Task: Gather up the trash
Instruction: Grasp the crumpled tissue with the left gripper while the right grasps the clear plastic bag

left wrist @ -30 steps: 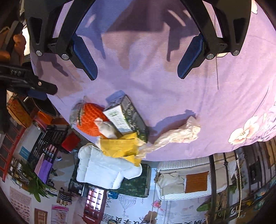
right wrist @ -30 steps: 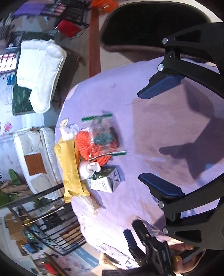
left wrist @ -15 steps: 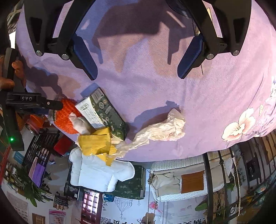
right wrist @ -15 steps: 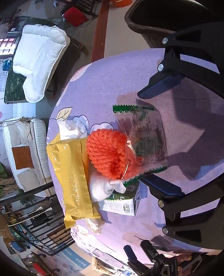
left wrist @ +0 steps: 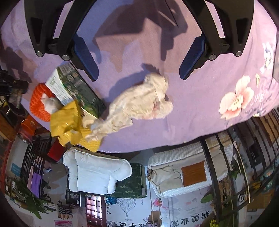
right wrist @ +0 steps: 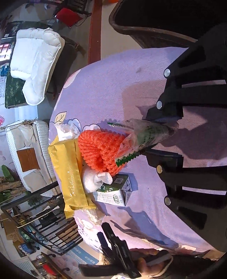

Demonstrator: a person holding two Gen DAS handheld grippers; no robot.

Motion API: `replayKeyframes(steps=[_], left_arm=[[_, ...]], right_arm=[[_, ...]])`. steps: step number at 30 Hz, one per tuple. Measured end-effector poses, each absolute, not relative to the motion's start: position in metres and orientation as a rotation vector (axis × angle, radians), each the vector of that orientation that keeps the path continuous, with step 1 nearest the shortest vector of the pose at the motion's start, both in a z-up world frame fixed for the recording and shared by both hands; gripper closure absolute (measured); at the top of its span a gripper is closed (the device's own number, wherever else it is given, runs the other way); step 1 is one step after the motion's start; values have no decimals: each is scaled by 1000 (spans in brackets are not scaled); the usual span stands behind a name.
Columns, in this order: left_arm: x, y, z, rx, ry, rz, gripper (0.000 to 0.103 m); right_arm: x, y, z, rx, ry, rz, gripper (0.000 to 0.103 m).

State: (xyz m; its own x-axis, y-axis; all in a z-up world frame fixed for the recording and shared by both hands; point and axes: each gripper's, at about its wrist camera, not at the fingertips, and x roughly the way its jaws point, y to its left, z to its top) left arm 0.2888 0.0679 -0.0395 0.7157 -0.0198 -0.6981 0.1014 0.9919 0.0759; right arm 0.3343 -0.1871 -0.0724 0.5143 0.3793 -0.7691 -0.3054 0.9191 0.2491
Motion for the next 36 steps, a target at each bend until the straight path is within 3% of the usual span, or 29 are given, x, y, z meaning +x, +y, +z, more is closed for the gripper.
replayKeyframes(steps=[5, 6, 8, 10, 19, 36], left_arm=[[318, 60, -50, 204, 793, -73, 12], [323, 59, -53, 211, 798, -72, 15], [333, 57, -59, 218, 826, -72, 35], [336, 57, -62, 214, 833, -57, 45], [303, 67, -48, 84, 789, -59, 69], [194, 62, -12, -136, 652, -97, 72]], right_arm=[[324, -188, -68, 93, 922, 388, 80], [321, -188, -66, 101, 914, 386, 80], [317, -191, -63, 119, 905, 384, 80], [312, -192, -61, 124, 893, 372, 80], [290, -195, -57, 150, 858, 347, 80], [232, -218, -46, 225, 791, 315, 80]])
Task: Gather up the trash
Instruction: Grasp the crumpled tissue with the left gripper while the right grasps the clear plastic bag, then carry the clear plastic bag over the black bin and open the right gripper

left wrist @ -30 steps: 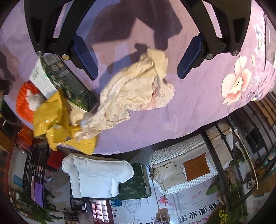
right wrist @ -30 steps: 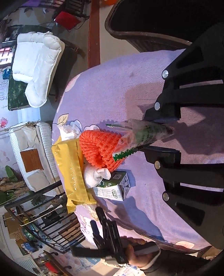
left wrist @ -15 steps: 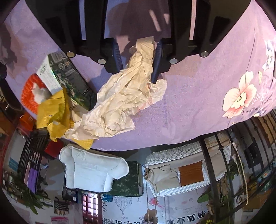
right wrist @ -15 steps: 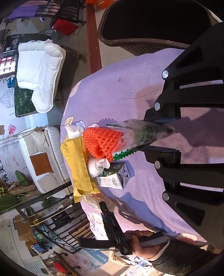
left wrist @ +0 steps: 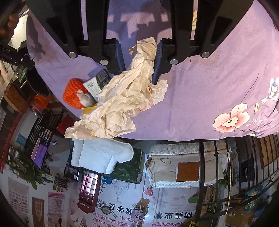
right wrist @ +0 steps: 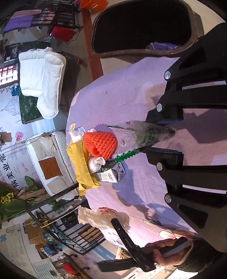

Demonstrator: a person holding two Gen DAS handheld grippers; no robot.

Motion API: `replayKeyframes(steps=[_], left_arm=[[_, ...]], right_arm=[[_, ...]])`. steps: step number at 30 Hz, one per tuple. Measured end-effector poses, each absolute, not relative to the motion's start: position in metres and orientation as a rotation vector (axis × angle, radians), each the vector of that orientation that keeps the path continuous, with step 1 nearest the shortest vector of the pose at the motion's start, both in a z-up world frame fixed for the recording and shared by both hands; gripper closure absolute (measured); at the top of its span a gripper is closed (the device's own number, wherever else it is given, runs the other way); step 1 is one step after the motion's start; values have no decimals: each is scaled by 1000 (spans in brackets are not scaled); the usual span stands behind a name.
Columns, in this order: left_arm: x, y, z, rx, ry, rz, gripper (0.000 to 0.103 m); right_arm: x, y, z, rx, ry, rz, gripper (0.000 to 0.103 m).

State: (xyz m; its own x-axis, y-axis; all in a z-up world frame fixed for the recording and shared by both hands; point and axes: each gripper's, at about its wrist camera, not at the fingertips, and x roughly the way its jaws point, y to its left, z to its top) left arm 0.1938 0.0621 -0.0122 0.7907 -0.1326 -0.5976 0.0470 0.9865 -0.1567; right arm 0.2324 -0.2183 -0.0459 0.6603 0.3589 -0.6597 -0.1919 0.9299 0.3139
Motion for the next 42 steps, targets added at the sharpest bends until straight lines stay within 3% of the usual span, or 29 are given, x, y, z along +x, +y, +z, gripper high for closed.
replayKeyframes(steps=[11, 33, 35, 36, 37, 39, 42], left_arm=[[160, -1, -1, -209, 634, -282, 72], [166, -113, -5, -126, 664, -563, 72], [167, -121, -6, -124, 674, -581, 72], [167, -125, -7, -125, 679, -588, 72], [167, -129, -7, -125, 684, -598, 72], [167, -135, -7, -122, 688, -613, 72], [167, -145, -8, -112, 694, -632, 72]], right_arm=[[203, -275, -33, 222, 733, 152, 80], [266, -395, -112, 291, 1023, -214, 80], [271, -398, -116, 279, 1041, -238, 75], [272, -400, -117, 273, 1047, -251, 66], [273, -401, -118, 266, 1050, -265, 50], [274, -404, -117, 241, 1051, -296, 32], [274, -406, -116, 234, 1050, -302, 32]])
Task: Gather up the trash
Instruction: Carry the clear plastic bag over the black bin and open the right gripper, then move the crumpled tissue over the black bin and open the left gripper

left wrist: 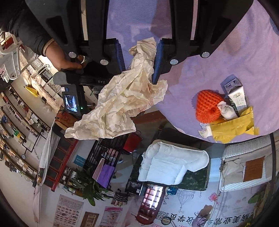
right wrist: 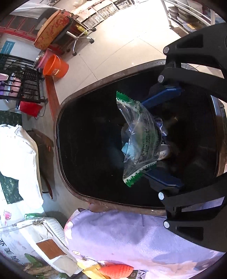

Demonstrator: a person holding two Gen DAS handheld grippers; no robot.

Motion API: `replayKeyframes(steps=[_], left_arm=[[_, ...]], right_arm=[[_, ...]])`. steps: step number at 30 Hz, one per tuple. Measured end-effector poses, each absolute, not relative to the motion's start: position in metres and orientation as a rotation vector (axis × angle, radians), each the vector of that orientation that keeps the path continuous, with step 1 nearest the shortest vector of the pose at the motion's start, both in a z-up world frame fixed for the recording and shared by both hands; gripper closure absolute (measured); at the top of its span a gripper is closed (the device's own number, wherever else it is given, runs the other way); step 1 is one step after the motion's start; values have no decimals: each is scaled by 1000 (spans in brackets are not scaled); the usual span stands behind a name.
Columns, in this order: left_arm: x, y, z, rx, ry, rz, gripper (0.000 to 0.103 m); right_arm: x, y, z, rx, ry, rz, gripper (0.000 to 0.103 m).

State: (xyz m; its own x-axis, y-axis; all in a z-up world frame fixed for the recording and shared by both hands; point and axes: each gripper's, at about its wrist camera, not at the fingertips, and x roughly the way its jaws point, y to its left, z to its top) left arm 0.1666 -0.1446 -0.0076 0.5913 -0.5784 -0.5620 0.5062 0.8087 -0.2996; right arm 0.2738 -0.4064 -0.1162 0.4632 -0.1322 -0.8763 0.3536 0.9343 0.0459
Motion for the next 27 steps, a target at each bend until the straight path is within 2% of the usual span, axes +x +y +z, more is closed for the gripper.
replayKeyframes(steps=[10, 12, 13, 16, 27], left_arm=[[172, -167, -11, -111, 736, -689, 72], [173, -169, -11, -104, 737, -693, 72], [173, -170, -11, -104, 738, -695, 72], [173, -172, -11, -110, 741, -700, 72], [176, -184, -8, -100, 747, -721, 72]], right_arm=[[271, -406, -110, 242, 1018, -273, 30], [269, -403, -107, 228, 1007, -261, 24], [269, -401, -107, 215, 1008, -262, 17], [271, -400, -107, 166, 1004, -275, 11], [257, -406, -90, 205, 922, -280, 10]])
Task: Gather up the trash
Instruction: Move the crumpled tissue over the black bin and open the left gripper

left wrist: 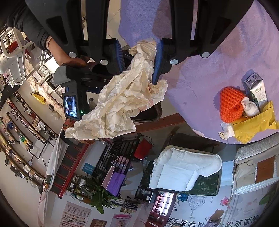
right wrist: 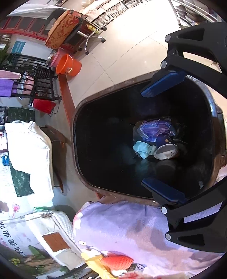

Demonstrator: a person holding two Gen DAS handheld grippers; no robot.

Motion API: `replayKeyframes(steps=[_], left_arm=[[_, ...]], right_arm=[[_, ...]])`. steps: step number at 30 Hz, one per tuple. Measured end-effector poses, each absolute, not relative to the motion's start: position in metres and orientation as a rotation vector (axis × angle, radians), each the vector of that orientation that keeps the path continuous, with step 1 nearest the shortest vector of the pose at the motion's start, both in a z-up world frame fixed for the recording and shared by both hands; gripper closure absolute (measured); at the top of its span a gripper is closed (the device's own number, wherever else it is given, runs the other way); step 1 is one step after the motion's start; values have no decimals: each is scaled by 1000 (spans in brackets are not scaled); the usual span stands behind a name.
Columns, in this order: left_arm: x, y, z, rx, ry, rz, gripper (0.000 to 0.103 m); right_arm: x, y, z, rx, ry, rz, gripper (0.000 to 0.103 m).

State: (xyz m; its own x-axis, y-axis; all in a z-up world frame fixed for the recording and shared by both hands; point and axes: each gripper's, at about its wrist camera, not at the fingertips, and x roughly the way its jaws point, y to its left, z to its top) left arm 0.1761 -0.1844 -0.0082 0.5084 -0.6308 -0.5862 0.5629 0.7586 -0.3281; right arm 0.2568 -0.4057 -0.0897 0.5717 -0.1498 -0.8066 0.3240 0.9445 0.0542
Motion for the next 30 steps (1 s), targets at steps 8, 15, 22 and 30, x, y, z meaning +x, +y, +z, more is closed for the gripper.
replayKeyframes(steps=[8, 15, 22, 30], left_arm=[[192, -221, -13, -83, 787, -788, 72], [209, -271, -33, -24, 864, -844, 72], [228, -312, -60, 12, 967, -858, 72], [241, -333, -82, 76, 1043, -827, 71]], right_arm=[[199, -413, -75, 255, 835, -326, 10], [137, -443, -74, 304, 798, -445, 10], [98, -461, -72, 347, 781, -515, 10], [82, -465, -56, 360, 725, -535, 10]])
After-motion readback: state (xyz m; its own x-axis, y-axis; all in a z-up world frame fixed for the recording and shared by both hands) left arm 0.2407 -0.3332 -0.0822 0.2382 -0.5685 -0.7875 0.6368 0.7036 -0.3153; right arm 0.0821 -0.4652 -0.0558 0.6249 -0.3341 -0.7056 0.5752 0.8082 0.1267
